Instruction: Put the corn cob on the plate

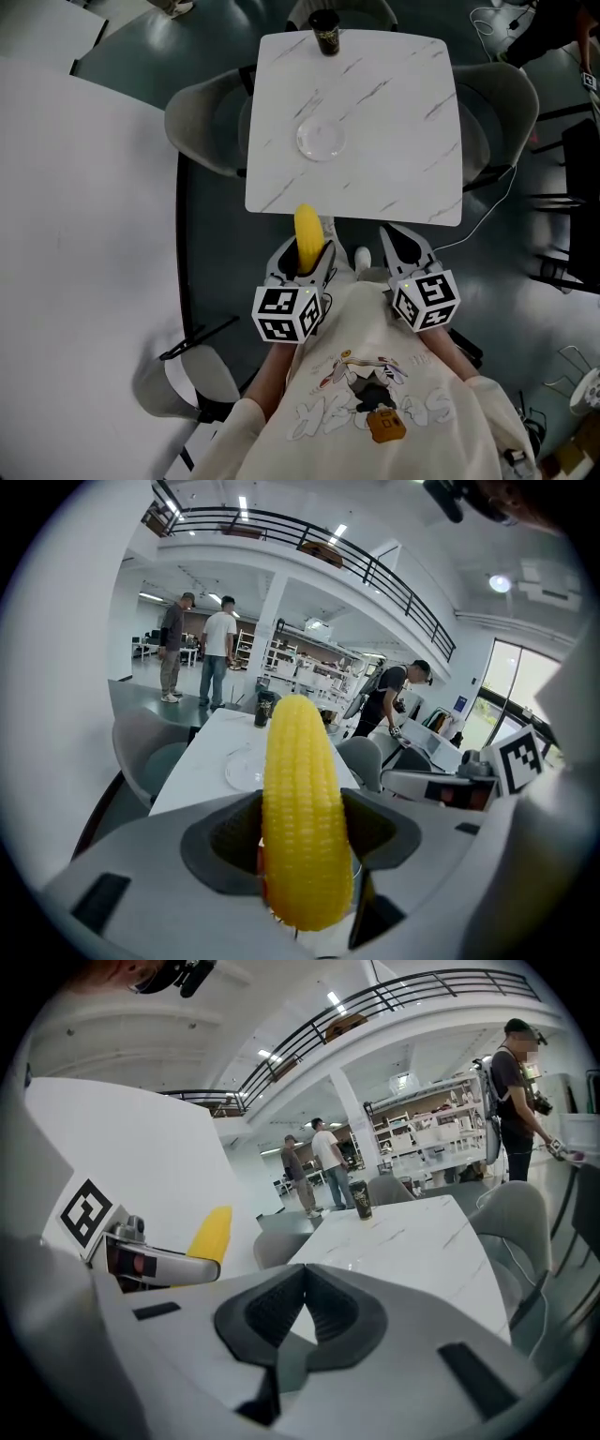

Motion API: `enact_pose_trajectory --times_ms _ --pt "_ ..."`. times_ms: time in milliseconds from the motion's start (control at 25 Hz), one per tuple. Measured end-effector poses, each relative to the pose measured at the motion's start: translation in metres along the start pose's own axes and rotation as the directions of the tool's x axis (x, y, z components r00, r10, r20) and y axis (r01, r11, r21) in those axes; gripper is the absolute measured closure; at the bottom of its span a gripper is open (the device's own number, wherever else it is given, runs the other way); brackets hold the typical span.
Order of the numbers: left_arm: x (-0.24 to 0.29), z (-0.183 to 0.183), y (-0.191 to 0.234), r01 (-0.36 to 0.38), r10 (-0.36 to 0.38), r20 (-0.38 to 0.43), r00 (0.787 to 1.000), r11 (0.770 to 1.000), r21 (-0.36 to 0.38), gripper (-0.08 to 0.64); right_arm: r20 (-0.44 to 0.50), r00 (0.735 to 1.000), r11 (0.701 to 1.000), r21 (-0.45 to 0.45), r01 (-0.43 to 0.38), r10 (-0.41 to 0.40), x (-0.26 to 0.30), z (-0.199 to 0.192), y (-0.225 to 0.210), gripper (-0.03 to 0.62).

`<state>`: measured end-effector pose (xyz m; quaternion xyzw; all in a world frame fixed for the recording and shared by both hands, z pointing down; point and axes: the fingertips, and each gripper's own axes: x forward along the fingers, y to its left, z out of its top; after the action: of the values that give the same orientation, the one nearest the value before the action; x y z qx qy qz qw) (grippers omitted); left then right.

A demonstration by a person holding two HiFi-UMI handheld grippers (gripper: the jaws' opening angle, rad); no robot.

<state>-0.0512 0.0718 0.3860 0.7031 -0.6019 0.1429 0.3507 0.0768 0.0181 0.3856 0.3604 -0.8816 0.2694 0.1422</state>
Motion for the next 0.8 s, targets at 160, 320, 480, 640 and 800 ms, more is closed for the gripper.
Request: enact_pose_trajectory --times_ms 160,320,480,640,800 --pt "0.017 0.017 0.020 0.014 -0.014 -0.021 1.000 1.000 -0.001 0.298 -0.015 1.000 1.000 0.006 0.015 -0.015 0.027 0.014 -0.002 0.587" --pt "0.034 0.034 0.042 0.027 -0.026 -0.042 0.999 1.000 0.005 0.298 -0.023 0.999 1.000 0.000 0.028 -0.028 0.054 0.025 0.003 0.586" --pt "0.046 0.051 0.057 0.046 -0.045 -0.050 0.998 0.999 0.004 0.298 -0.026 0.999 0.999 0.000 0.036 -0.036 0.078 0.038 0.010 0.587" --pt "0.056 0.057 0.070 0.074 -0.074 -0.063 0.995 0.997 0.002 0.298 -0.018 0.999 0.999 -0.014 0.039 -0.039 0.098 0.051 0.019 0.586" --pt "0.072 0.062 0.081 0.099 -0.098 -0.076 0.992 0.995 0.002 0.298 -0.018 0.996 0.997 -0.010 0.081 -0.082 0.116 0.058 0.018 0.587"
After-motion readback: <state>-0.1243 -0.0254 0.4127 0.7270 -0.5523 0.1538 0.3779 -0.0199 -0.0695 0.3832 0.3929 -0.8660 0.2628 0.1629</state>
